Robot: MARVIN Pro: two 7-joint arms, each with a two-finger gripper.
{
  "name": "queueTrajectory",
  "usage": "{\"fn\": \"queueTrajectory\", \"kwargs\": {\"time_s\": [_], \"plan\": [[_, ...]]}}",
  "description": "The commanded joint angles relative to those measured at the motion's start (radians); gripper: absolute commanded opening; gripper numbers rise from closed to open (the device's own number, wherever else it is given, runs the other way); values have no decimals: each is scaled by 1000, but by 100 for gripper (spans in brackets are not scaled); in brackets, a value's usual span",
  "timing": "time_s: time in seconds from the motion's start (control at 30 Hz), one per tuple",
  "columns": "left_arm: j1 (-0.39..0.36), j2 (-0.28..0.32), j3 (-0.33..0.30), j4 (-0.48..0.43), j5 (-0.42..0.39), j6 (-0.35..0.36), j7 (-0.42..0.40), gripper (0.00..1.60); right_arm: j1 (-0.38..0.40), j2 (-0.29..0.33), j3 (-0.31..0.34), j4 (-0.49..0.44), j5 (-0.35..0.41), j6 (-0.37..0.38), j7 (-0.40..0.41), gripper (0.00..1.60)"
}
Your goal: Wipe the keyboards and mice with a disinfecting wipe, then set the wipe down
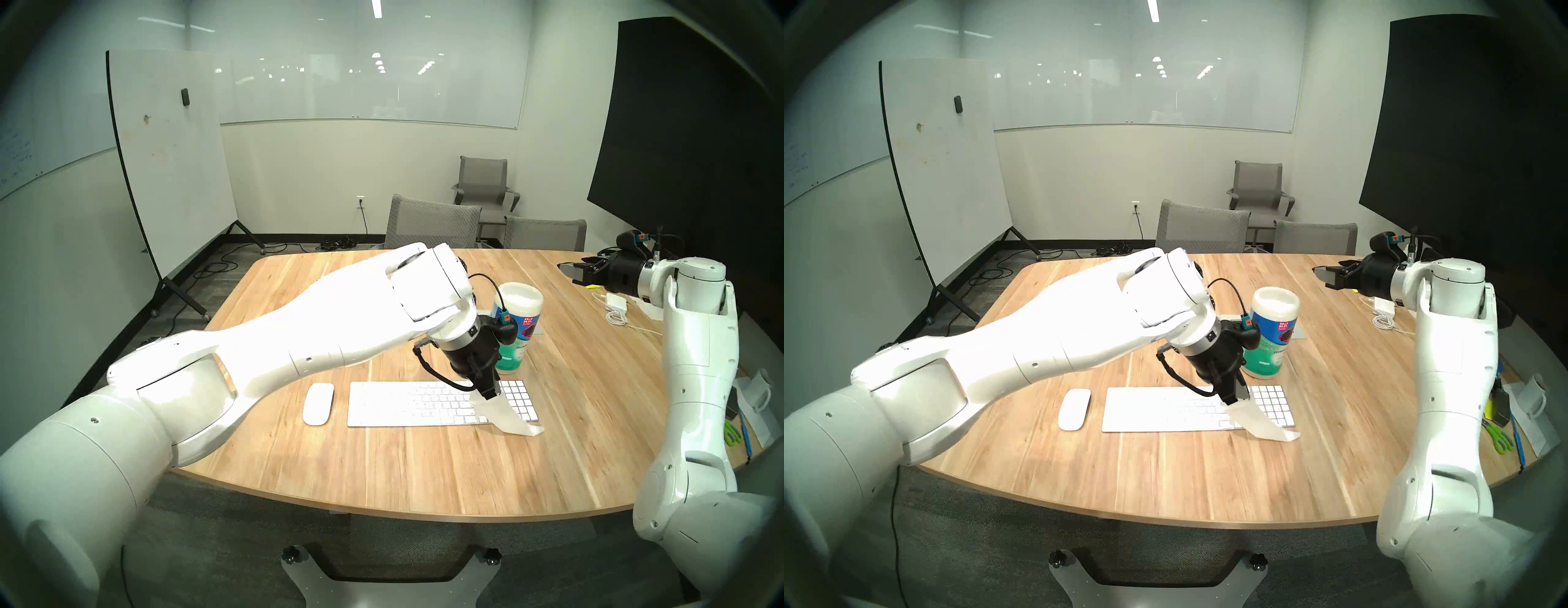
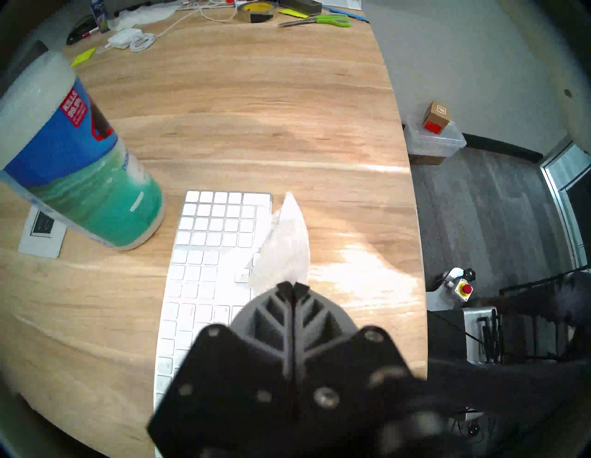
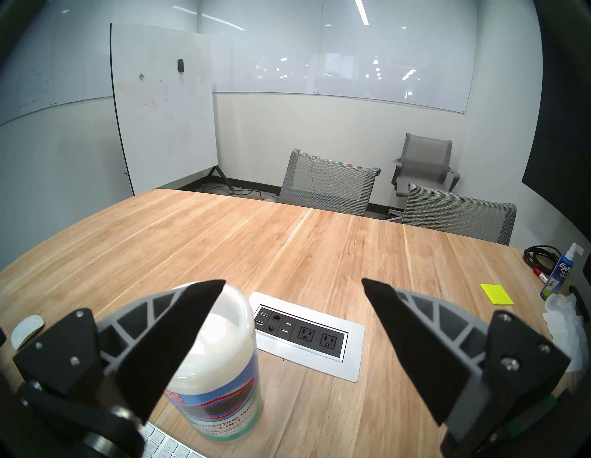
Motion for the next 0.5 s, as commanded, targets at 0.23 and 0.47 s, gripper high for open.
{"fn": "queueTrajectory", "kwargs": {"time_s": [0.23,0.47], "plan": [[45,133,-11,-131,6,-44,11,0,20,2,-1,-21,1,2,-3,160],[56,122,-15,-58,20,-87,37,0,20,2,-1,-21,1,2,-3,160]]}}
